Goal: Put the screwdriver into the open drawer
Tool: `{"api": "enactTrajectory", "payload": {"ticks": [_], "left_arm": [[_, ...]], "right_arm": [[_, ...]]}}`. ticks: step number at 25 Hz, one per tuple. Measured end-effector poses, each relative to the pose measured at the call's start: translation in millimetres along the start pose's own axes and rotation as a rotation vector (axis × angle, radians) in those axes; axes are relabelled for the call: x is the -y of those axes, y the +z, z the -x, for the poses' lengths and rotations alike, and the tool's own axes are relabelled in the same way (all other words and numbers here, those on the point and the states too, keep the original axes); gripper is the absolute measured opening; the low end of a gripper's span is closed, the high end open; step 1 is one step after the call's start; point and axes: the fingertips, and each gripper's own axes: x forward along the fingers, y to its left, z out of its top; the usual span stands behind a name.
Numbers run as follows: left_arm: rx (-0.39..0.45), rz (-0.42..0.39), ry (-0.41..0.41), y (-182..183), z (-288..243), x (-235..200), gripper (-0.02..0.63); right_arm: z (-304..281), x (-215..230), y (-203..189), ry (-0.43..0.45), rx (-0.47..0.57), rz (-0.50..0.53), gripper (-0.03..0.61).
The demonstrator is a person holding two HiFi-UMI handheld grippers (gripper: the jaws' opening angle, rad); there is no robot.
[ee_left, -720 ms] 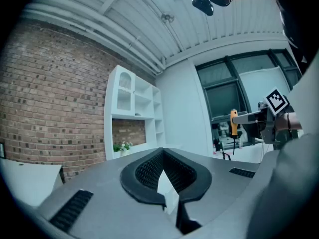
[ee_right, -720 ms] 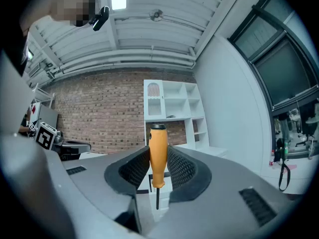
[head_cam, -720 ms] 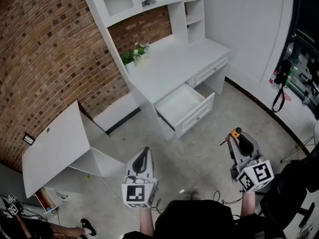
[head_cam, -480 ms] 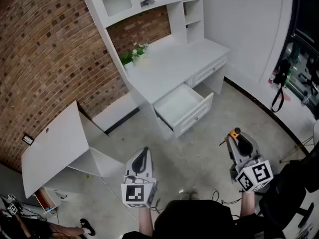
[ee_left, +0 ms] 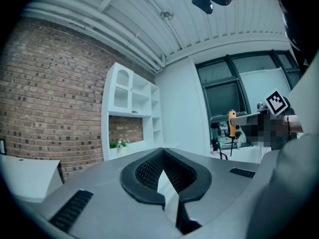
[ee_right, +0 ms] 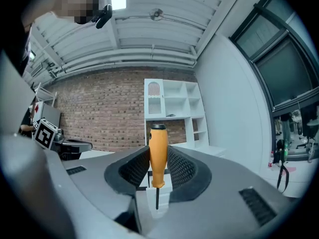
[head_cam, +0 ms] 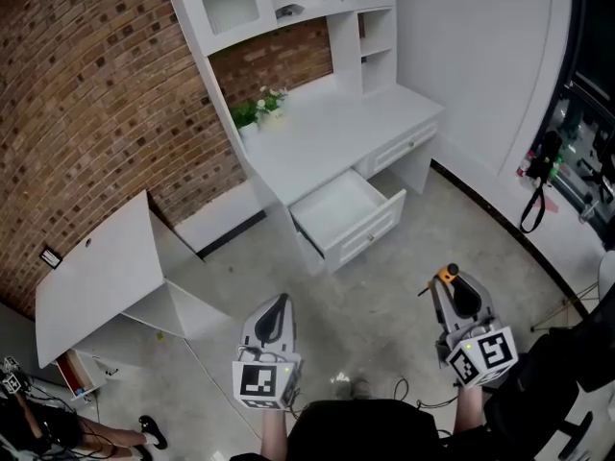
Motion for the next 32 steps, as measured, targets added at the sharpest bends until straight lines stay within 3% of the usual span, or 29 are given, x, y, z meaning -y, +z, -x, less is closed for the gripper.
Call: {"api": "enactTrajectory", "payload": {"ticks": [5,15,20,32], "left_arm": [[-0.01,0.021,0.01,-4.0,7.5,15.7,0.008],[-0.015,0.018,0.032,-5.1,-9.4,5.1,0.008],[-0.017,0.036,0.012,-10.6,-43.8,-11.9,0.008],[-0.008,0.087,-0.088,-9.6,-152.4,-54.6,0.008]], "right_arm": [[3.5,9.7,-1.6,0.004,-0.003,-0.02,0.11],[-20.1,18.0,-0.4,0.022,0.023,-0.057,0.11],[-49.1,21.1,-4.2,0.012,0.028,-0.083,0.11],[-139.2,34.4,1.2,-0.011,0.002,-0.033,0.11]]}}
